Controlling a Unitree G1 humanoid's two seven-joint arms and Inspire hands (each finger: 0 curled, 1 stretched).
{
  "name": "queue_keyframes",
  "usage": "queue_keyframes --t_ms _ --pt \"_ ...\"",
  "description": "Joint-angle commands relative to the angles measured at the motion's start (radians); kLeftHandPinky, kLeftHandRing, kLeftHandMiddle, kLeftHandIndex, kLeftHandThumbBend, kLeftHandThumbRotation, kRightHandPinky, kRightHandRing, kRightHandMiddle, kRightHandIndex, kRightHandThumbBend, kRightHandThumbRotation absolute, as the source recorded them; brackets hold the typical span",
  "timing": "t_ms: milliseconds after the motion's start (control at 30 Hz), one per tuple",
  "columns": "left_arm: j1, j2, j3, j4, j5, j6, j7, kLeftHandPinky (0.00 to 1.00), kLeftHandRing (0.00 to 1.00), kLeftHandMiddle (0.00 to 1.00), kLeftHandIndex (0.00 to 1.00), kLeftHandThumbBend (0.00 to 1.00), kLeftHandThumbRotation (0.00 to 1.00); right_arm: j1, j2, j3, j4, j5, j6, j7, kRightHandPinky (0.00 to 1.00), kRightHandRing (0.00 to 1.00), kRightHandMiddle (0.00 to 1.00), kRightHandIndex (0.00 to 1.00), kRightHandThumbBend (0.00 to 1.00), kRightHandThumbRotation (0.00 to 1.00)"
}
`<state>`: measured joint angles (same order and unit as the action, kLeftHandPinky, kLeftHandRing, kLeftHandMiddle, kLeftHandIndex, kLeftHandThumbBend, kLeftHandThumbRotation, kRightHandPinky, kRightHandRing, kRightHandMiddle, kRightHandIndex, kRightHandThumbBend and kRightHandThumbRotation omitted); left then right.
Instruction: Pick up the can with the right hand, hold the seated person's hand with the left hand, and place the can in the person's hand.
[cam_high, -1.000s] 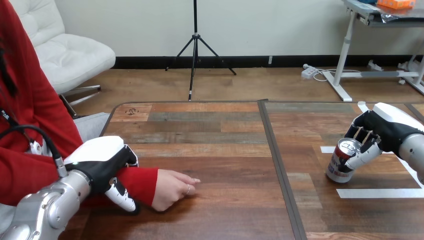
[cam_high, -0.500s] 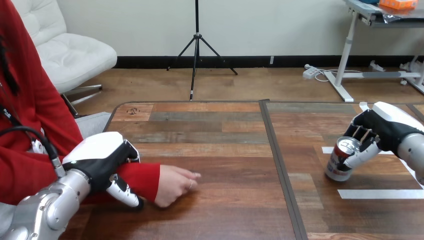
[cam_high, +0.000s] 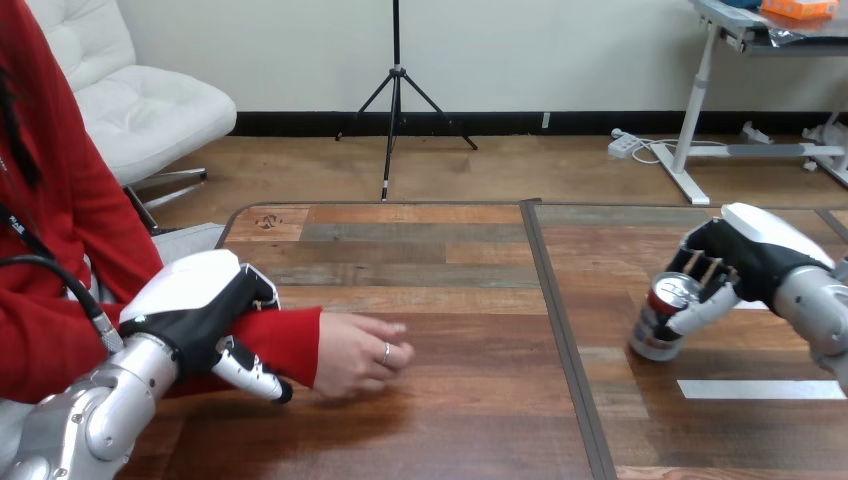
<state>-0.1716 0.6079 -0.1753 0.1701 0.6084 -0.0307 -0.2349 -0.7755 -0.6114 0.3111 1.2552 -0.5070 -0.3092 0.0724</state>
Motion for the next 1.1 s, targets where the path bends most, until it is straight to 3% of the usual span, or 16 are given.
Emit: queue_keyframes --t_ms 0,467,1067 --pt "-0.124 -0.018 0.076 -0.145 -0.045 -0.053 0.077 0.20 0.26 0.35 0.35 0.83 0.00 -0.089 0.021 -0.039 -0.084 0.038 -0.033 -0.032 0.42 0.45 0.49 0.47 0.77 0.00" --pt "-0.160 -0.049 0.074 -0.170 -0.068 -0.041 0.082 0.19 0.25 0.34 0.35 0.83 0.00 -0.100 0.049 -0.054 -0.142 0.056 -0.038 -0.017 0.39 0.43 0.48 0.47 0.75 0.00" --pt "-0.213 -0.100 0.066 -0.151 -0.073 -0.067 0.112 0.20 0.25 0.34 0.34 0.82 0.00 -0.117 0.084 -0.042 -0.249 0.060 -0.020 0.004 0.39 0.43 0.47 0.47 0.74 0.00"
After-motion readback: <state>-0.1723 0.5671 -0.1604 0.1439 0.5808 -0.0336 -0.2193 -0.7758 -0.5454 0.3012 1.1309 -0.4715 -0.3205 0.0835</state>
